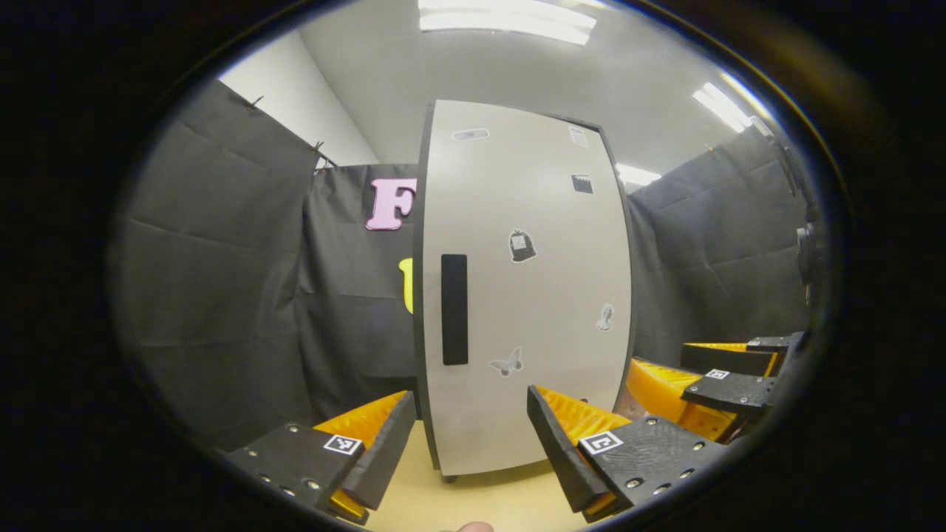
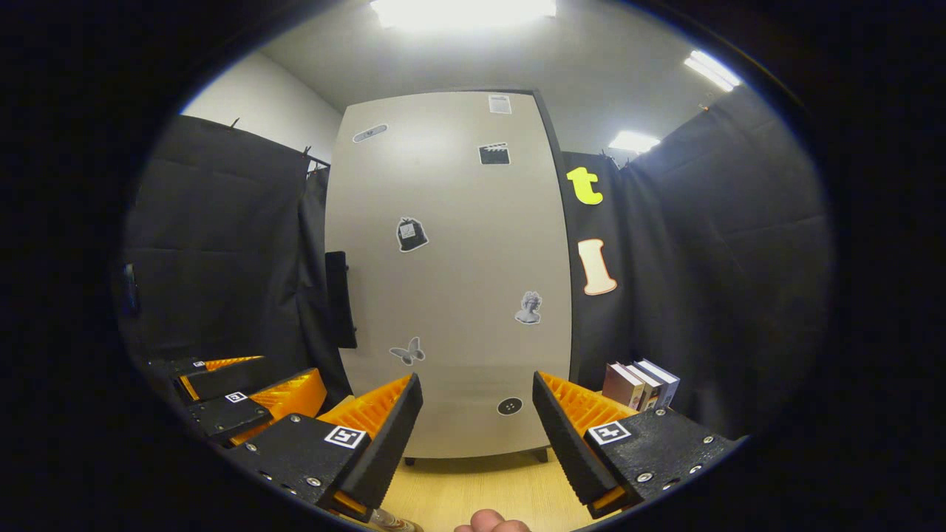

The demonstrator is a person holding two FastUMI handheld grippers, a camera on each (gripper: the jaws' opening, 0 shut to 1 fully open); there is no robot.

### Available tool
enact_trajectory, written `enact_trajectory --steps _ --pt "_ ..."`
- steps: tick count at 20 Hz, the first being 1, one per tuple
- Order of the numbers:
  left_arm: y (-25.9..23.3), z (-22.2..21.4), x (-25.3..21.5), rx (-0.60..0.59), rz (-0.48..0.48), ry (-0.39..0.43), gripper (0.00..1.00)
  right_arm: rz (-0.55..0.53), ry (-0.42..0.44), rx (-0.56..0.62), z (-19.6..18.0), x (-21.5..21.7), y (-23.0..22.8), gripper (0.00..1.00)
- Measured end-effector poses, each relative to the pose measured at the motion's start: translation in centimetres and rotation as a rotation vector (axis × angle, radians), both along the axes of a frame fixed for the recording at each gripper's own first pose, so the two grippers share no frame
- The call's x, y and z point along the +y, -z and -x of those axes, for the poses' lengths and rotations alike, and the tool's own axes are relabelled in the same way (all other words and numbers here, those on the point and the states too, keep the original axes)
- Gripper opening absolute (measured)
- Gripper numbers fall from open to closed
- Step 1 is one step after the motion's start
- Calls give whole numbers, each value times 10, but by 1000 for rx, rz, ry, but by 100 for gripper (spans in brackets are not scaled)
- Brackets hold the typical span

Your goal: Open the cabinet door with the right hand, grasp the bottle in the cabinet with the left hand and place it on the coaster, then close the cabinet door with the right hand.

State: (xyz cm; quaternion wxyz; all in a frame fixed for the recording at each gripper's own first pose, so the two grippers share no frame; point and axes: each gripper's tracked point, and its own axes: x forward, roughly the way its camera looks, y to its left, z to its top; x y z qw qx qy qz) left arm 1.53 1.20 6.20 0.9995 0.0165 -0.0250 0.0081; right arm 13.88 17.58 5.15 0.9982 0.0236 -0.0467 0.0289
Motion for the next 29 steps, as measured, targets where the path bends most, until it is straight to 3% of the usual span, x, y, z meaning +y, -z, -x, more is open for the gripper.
enact_trajectory --steps 29 --pt "-3 10 -8 -1 1 -4 89 31 -28 0 23 -4 8 93"
